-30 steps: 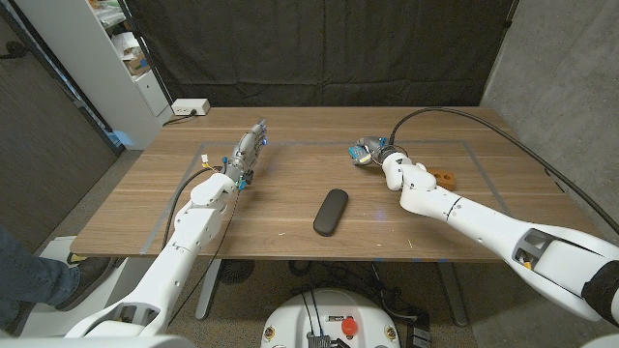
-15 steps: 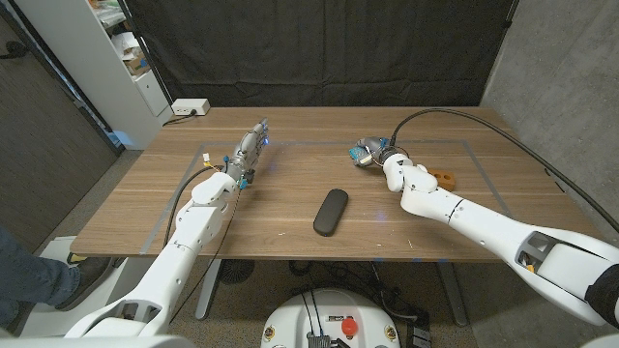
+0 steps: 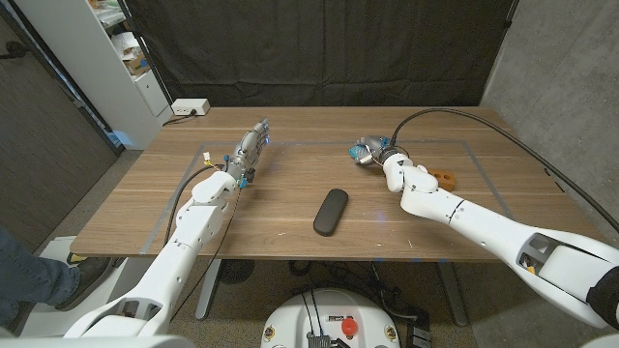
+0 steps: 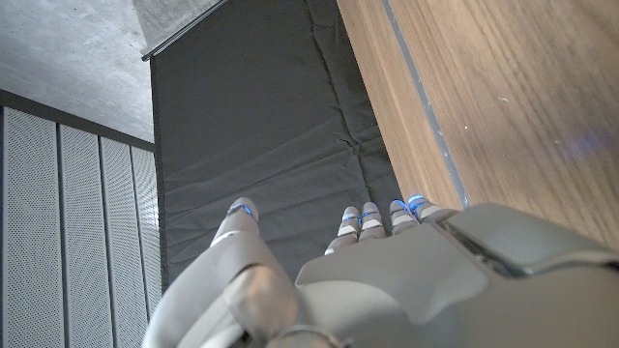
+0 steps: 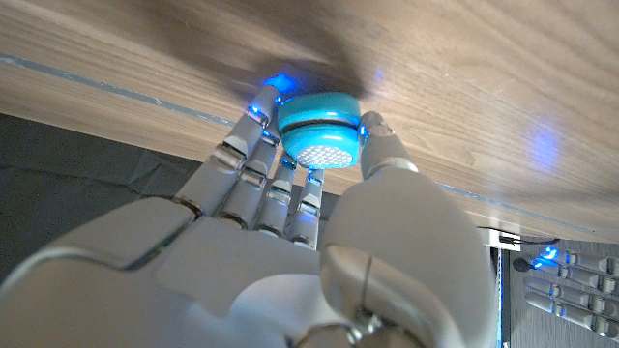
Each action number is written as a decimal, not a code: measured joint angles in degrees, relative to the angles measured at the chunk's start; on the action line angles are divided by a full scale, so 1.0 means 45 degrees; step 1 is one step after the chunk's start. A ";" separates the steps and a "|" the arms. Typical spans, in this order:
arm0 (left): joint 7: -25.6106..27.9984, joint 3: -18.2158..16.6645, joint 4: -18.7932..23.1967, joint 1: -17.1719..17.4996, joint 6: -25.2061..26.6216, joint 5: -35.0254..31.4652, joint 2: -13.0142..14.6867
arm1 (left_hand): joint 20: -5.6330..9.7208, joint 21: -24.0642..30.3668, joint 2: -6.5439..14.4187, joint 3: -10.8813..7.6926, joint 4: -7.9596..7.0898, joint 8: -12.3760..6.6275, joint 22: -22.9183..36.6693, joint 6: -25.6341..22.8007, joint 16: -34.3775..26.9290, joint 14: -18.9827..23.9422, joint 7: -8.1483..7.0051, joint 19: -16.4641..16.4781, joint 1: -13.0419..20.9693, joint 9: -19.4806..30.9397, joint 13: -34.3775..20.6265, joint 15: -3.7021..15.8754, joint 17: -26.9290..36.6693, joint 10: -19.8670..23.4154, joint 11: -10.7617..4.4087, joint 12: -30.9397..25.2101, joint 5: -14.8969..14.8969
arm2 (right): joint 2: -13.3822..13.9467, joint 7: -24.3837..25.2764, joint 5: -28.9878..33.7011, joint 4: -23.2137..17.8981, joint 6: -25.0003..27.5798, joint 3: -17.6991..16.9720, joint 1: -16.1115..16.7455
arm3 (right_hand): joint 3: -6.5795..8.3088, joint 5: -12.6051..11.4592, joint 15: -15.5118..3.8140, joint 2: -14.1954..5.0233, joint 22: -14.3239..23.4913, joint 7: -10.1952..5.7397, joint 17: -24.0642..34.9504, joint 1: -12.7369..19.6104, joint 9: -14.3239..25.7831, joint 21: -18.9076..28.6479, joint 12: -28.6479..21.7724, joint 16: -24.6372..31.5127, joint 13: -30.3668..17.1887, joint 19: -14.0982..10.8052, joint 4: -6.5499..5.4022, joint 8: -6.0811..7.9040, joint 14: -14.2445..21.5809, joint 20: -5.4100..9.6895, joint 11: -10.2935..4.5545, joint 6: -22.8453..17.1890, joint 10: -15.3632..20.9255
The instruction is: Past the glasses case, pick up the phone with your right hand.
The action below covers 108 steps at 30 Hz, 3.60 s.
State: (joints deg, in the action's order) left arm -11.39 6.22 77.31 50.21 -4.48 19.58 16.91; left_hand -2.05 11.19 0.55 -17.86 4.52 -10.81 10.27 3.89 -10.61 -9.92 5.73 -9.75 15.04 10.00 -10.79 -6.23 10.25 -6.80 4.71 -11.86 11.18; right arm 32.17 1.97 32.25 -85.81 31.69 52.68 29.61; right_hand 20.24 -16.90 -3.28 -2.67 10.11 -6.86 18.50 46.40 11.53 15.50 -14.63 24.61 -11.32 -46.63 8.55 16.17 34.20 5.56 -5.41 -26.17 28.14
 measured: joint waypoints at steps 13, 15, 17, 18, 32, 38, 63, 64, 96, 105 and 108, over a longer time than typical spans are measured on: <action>-0.0066 0.0016 -0.0119 -0.0100 -0.0024 -0.0009 -0.0035 | 0.0001 0.0000 0.0000 0.0018 0.0088 0.0000 -0.0001 0.0000 0.0000 0.0000 0.0000 -0.0001 0.0000 0.0000 0.0000 0.0000 0.0000 -0.0071 0.0067 0.0000 0.0000 | 0.0072 0.0356 0.0160 -0.0294 0.0191 -0.0159 0.0106 | -0.0015 0.0086 0.0000 -0.0070 0.0002 0.0135 0.0059 0.0072 0.0087 0.0000 0.0002 0.0000 -0.0006 0.0001 0.0015 -0.0001 -0.0001 -0.0003 0.0041 -0.0268 0.0051; -0.0083 0.0016 -0.0144 -0.0106 -0.0035 -0.0010 -0.0041 | 0.0000 0.0000 0.0000 0.0019 0.0088 0.0000 -0.0001 0.0000 0.0000 0.0000 0.0000 -0.0001 0.0000 0.0000 0.0000 0.0000 0.0000 -0.0071 0.0067 0.0000 0.0000 | 0.0085 0.0417 0.0174 -0.0377 0.0236 -0.0200 0.0143 | -0.0015 0.0122 0.0000 -0.0070 0.0002 0.0136 0.0113 0.0072 0.0088 0.0000 0.0002 0.0045 -0.0006 0.0001 0.0015 -0.0001 -0.0001 -0.0003 0.0070 -0.0268 0.0080; -0.0095 0.0017 -0.0156 -0.0110 -0.0050 -0.0010 -0.0042 | 0.0001 0.0000 0.0000 0.0018 0.0088 0.0000 -0.0001 0.0000 0.0000 0.0000 0.0000 0.0000 0.0000 0.0000 0.0000 0.0000 0.0000 -0.0071 0.0067 0.0000 0.0000 | 0.0094 0.0455 0.0178 -0.0431 0.0259 -0.0226 0.0168 | -0.0015 0.0132 0.0000 -0.0070 0.0002 0.0136 0.0118 0.0072 0.0088 0.0000 0.0002 0.0045 -0.0006 0.0001 0.0016 -0.0002 -0.0001 -0.0003 0.0086 -0.0268 0.0097; -0.0098 0.0016 -0.0164 -0.0117 -0.0054 -0.0010 -0.0041 | 0.0001 0.0000 0.0000 0.0018 0.0088 0.0000 -0.0002 0.0000 0.0000 0.0000 0.0000 -0.0001 0.0000 0.0000 0.0000 0.0001 0.0000 -0.0071 0.0067 0.0000 0.0000 | 0.0103 0.0509 0.0182 -0.0481 0.0285 -0.0259 0.0196 | -0.0016 0.0132 0.0001 -0.0070 0.0002 0.0136 0.0118 0.0072 0.0089 0.0000 0.0002 0.0045 -0.0005 0.0001 0.0016 -0.0002 0.0003 -0.0003 0.0086 -0.0267 0.0097; -0.0165 -0.0008 -0.0178 -0.0157 -0.0096 -0.0010 -0.0026 | 0.0001 0.0000 0.0000 0.0018 0.0086 0.0000 -0.0002 0.0000 0.0000 0.0000 0.0000 -0.0001 0.0000 0.0000 0.0000 0.0000 0.0000 -0.0070 0.0066 0.0000 0.0000 | 0.0254 0.0972 0.0231 -0.1126 0.0560 -0.0576 0.0504 | -0.0061 0.0228 -0.0024 -0.0085 0.0003 0.0228 0.0176 0.0089 0.0088 0.0001 0.0052 0.0092 0.0000 0.0000 -0.0027 -0.0049 0.0205 -0.0002 0.0047 -0.0356 0.0206; -0.0206 -0.0018 -0.0179 -0.0165 -0.0124 -0.0003 -0.0011 | 0.0001 0.0000 0.0000 0.0018 0.0086 0.0000 -0.0003 0.0000 0.0000 0.0000 0.0000 -0.0001 0.0000 0.0000 0.0000 0.0000 0.0000 -0.0070 0.0066 0.0000 0.0000 | 0.0330 0.1103 0.0278 -0.1411 0.0605 -0.0670 0.0598 | -0.0074 0.0279 -0.0025 -0.0102 0.0003 0.0275 0.0235 0.0107 0.0086 0.0001 0.0075 0.0140 0.0004 -0.0091 -0.0039 -0.0060 0.0298 -0.0007 0.0022 -0.0402 0.0299; -0.0341 -0.0044 -0.0176 -0.0218 -0.0219 0.0076 0.0025 | 0.0001 0.0000 0.0000 0.0057 0.0124 0.0000 -0.0004 0.0000 0.0000 0.0000 0.0000 -0.0001 0.0000 0.0000 0.0000 0.0000 0.0000 -0.0069 0.0065 0.0000 0.0000 | 0.0516 0.1958 -0.0537 -0.2229 -0.0661 -0.1795 0.1210 | -0.0092 0.0375 -0.0052 -0.0163 0.0004 0.0254 0.0295 0.0171 0.0068 0.0001 0.0020 0.0140 -0.0059 -0.0227 -0.0022 -0.0055 0.0554 0.0038 0.0066 -0.0604 0.0436; -0.0342 -0.0044 -0.0175 -0.0218 -0.0220 0.0076 0.0025 | 0.0001 0.0000 0.0000 0.0074 0.0140 0.0000 -0.0004 0.0000 0.0000 0.0000 0.0000 -0.0001 0.0000 0.0000 0.0000 0.0001 0.0000 -0.0070 0.0065 0.0000 0.0000 | 0.0517 0.2016 -0.0717 -0.2233 -0.0826 -0.1868 0.1241 | -0.0092 0.0375 -0.0070 -0.0163 0.0004 0.0254 0.0294 0.0170 0.0068 0.0001 0.0020 0.0140 -0.0059 -0.0227 -0.0022 -0.0055 0.0572 0.0038 0.0066 -0.0604 0.0436; -0.0122 -0.0032 0.0449 0.0228 -0.0076 0.0098 0.0124 | -0.0070 0.0000 0.0050 0.0074 0.0140 0.0000 -0.0005 0.0000 0.0000 0.0000 0.0000 -0.0073 0.0050 0.0000 0.0000 0.0001 -0.0001 -0.0069 0.0065 0.0000 0.0000 | 0.0620 0.2672 -0.3774 -0.2152 -0.3749 -0.3414 0.1819 | -0.0108 0.0561 -0.0092 -0.0161 0.0005 0.0250 0.0471 0.0378 0.0075 0.0001 0.0028 0.0194 -0.0063 -0.0364 -0.0005 -0.0100 0.0728 0.0084 0.0127 -0.0739 0.0509; -0.0060 -0.0053 0.0682 0.0416 -0.0056 0.0143 0.0183 | -0.0070 0.0000 0.0050 0.0073 0.0140 0.0000 -0.0005 0.0000 0.0000 0.0000 0.0000 -0.0073 0.0050 0.0000 0.0000 0.0001 0.0000 -0.0069 0.0065 0.0000 0.0000 | 0.0742 0.2844 -0.4006 -0.2437 -0.3913 -0.3634 0.1944 | -0.0129 0.0661 -0.0022 -0.0160 0.0005 0.0250 0.0470 0.0375 0.0070 0.0001 0.0052 0.0194 -0.0059 -0.0364 -0.0025 -0.0084 0.0797 0.0084 0.0174 -0.0738 0.0599; -0.0053 -0.0057 0.0724 0.0449 -0.0046 0.0159 0.0196 | -0.0070 0.0000 0.0050 0.0073 0.0139 0.0000 -0.0005 0.0000 0.0000 0.0000 0.0000 -0.0073 0.0050 0.0000 0.0000 0.0001 0.0000 -0.0069 0.0065 0.0000 0.0000 | 0.0771 0.2872 -0.4025 -0.2501 -0.3932 -0.3678 0.1978 | -0.0179 0.0661 -0.0023 -0.0162 0.0005 0.0249 0.0529 0.0372 0.0067 -0.0058 0.0076 0.0190 -0.0053 -0.0363 -0.0041 -0.0081 0.0797 0.0084 0.0110 -0.0738 0.0664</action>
State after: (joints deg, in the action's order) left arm -11.63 5.97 80.57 52.23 -4.69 20.30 17.79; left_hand -2.37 11.19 0.77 -17.53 5.14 -10.81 10.25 3.89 -10.61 -9.92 5.73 -10.08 15.27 10.00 -10.79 -6.23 10.24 -7.11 5.00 -11.86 11.18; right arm 35.64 14.89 14.14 -97.06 14.00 36.12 38.52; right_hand 19.44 -13.92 -3.38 -3.40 10.14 -5.74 20.88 48.07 11.83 15.25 -14.28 25.46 -11.56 -48.26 8.37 15.81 37.79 5.94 -4.92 -29.49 31.13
